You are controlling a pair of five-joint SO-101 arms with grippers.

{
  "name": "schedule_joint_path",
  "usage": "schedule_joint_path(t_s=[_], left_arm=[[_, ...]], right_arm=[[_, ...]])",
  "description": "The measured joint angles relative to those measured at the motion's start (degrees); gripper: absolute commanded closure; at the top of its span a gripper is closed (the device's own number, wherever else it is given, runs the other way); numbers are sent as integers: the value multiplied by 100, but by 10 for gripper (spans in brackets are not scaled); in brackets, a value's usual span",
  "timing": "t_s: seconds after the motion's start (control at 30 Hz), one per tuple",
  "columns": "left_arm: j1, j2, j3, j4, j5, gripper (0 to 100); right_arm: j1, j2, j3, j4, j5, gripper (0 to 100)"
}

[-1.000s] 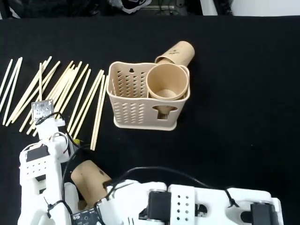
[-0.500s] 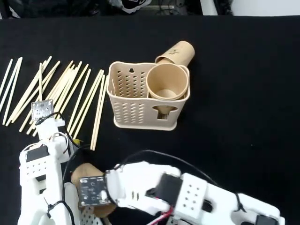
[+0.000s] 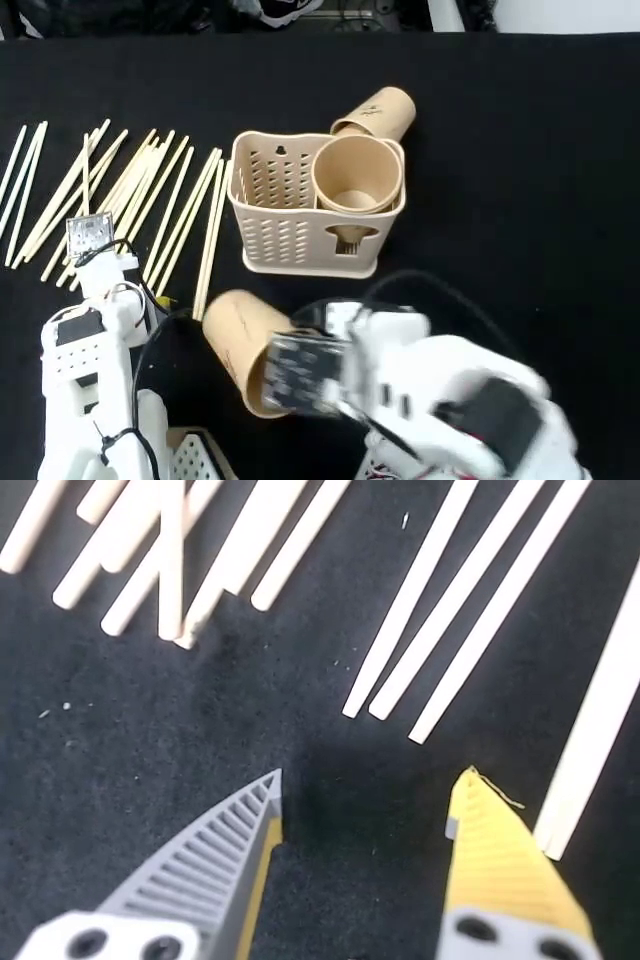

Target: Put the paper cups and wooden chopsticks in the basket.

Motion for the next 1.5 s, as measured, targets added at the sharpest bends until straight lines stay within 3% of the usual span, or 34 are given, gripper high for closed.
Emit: schedule_joint_path(t_s=[0.23, 0.4, 0.6, 0.77, 1.4, 1.5], left_arm=[[0, 0, 0, 0, 0, 736], [0, 0, 0, 0, 0, 736], [0, 0, 0, 0, 0, 736], [0, 0, 0, 0, 0, 736], [0, 0, 0, 0, 0, 736], [0, 0, 0, 0, 0, 736]], right_arm=[[79, 985, -3297, 791, -360, 987], [1213, 1644, -4501, 800, -615, 987], [3042, 2338, -4633, 800, -633, 987], [3763, 2673, -4642, 800, -633, 987], [4018, 3007, -3815, 809, -791, 986], [4018, 3121, -3859, 809, -941, 940]])
